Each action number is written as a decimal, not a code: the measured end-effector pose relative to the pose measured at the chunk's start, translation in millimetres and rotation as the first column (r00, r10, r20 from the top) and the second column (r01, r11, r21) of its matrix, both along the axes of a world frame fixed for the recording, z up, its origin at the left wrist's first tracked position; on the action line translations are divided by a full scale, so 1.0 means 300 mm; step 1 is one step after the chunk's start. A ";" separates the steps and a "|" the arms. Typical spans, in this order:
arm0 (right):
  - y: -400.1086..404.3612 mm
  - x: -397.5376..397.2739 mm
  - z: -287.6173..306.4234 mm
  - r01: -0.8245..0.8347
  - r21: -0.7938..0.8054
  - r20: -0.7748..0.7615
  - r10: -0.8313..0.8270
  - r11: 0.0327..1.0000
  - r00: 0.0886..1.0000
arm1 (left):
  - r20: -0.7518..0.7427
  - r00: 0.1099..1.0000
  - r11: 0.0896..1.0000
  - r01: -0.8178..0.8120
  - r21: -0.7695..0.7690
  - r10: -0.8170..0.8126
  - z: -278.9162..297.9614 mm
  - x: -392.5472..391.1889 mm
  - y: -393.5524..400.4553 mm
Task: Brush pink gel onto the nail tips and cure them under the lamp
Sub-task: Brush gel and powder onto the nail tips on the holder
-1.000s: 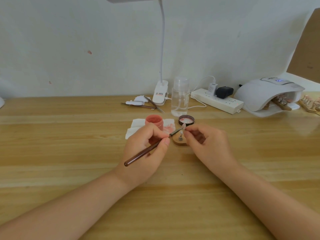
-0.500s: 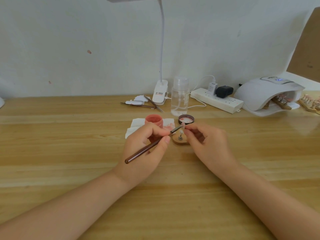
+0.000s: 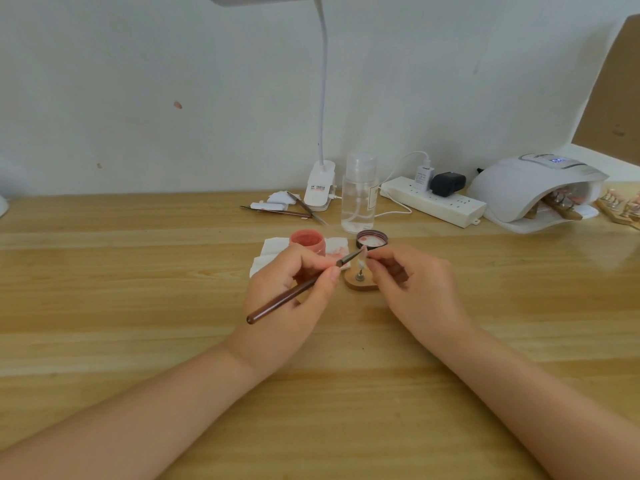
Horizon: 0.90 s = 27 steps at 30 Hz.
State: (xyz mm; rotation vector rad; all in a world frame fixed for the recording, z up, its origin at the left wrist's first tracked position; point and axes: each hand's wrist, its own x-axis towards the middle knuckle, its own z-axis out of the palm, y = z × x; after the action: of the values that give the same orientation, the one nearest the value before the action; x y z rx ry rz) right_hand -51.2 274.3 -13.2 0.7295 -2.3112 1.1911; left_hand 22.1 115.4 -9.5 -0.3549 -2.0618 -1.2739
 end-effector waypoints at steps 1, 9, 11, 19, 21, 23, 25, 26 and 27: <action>0.000 -0.001 0.001 -0.003 -0.002 0.003 0.003 1.000 1.000 | -0.008 1.000 1.000 -0.004 -0.019 0.003 -0.002 0.000 0.002; 0.007 -0.009 0.003 -0.029 -0.100 0.056 0.035 0.995 0.998 | 0.023 0.999 0.998 0.039 0.055 -0.040 0.001 0.005 0.001; 0.006 -0.009 0.003 -0.039 -0.097 0.059 0.045 0.995 0.997 | 0.014 0.997 0.993 0.073 0.093 -0.075 0.004 0.003 0.000; 0.007 -0.012 0.000 -0.051 -0.107 0.061 0.058 0.993 0.996 | 0.015 0.988 0.966 0.148 0.213 -0.154 0.011 0.000 -0.004; 0.007 -0.013 -0.001 -0.055 -0.103 0.054 0.061 0.993 0.997 | 0.005 0.991 0.983 0.132 0.126 -0.133 0.014 0.004 -0.011; 0.007 -0.014 -0.002 -0.054 -0.102 0.046 0.059 0.993 0.997 | 0.005 0.995 0.991 0.104 0.082 -0.104 0.015 0.002 -0.012; 0.007 -0.015 -0.003 -0.054 -0.107 0.037 0.059 0.993 0.998 | 0.020 0.994 0.987 0.103 0.122 -0.106 0.012 -0.003 -0.004; 0.008 -0.014 -0.003 -0.055 -0.107 0.034 0.059 0.993 0.998 | 0.024 0.994 0.986 0.101 0.136 -0.105 0.010 -0.004 -0.001; 0.007 -0.014 -0.002 -0.056 -0.105 0.031 0.060 0.993 0.998 | 0.022 0.995 0.988 0.090 0.125 -0.093 0.008 -0.006 0.000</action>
State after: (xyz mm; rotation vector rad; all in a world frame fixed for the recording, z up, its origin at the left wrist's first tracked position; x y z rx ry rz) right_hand -55.5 276.4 -13.9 0.7483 -2.2502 1.3491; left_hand 20.4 115.3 -7.1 -0.3806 -1.9973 -1.4624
